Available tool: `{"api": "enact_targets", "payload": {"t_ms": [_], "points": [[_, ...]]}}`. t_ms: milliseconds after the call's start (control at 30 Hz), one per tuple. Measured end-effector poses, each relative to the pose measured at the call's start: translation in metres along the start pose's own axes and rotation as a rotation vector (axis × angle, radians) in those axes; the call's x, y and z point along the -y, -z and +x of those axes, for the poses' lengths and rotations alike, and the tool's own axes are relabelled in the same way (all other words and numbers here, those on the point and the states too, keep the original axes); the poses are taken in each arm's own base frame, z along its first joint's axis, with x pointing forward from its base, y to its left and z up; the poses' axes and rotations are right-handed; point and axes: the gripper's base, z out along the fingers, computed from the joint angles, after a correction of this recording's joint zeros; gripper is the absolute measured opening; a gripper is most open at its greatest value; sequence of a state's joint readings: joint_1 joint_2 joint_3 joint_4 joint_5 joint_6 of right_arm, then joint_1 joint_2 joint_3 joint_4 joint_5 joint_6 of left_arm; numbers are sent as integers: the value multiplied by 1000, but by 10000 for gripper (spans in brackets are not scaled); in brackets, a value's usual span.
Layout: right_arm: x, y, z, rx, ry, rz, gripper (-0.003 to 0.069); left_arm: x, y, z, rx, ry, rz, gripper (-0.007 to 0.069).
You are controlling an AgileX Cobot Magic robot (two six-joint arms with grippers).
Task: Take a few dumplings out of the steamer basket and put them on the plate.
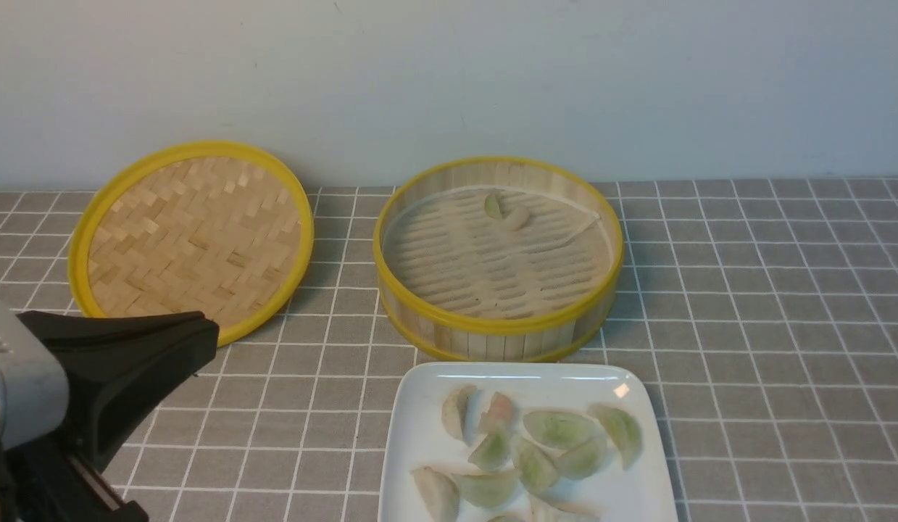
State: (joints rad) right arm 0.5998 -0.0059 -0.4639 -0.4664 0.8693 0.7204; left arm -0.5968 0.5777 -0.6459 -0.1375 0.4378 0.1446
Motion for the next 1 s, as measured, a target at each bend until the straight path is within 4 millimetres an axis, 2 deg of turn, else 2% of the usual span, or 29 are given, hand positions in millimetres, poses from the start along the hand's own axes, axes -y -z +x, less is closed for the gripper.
{"api": "enact_targets", "payload": {"t_ms": [67, 233, 400, 500, 567, 600, 700, 1000], "points": [[0, 0, 0, 0, 0, 0, -15, -3, 4, 2, 18, 18, -29, -5], [0, 0, 0, 1, 1, 1, -15, -20, 25, 41, 116, 118, -258, -5], [0, 0, 0, 1, 1, 1, -15, -25, 33, 110, 128, 157, -467, -5], [0, 0, 0, 1, 1, 1, -15, -25, 31, 145, 110, 179, -541, -5], [0, 0, 0, 1, 1, 1, -15, -26, 28, 159, 89, 190, -561, -5], [0, 0, 0, 1, 1, 1, -15, -27, 24, 176, 45, 208, -579, -5], [0, 0, 0, 2, 1, 0, -15, -26, 22, 186, 3, 223, -581, -5], [0, 0, 0, 2, 1, 0, -15, -26, 21, 187, -8, 224, -582, -5]]}}
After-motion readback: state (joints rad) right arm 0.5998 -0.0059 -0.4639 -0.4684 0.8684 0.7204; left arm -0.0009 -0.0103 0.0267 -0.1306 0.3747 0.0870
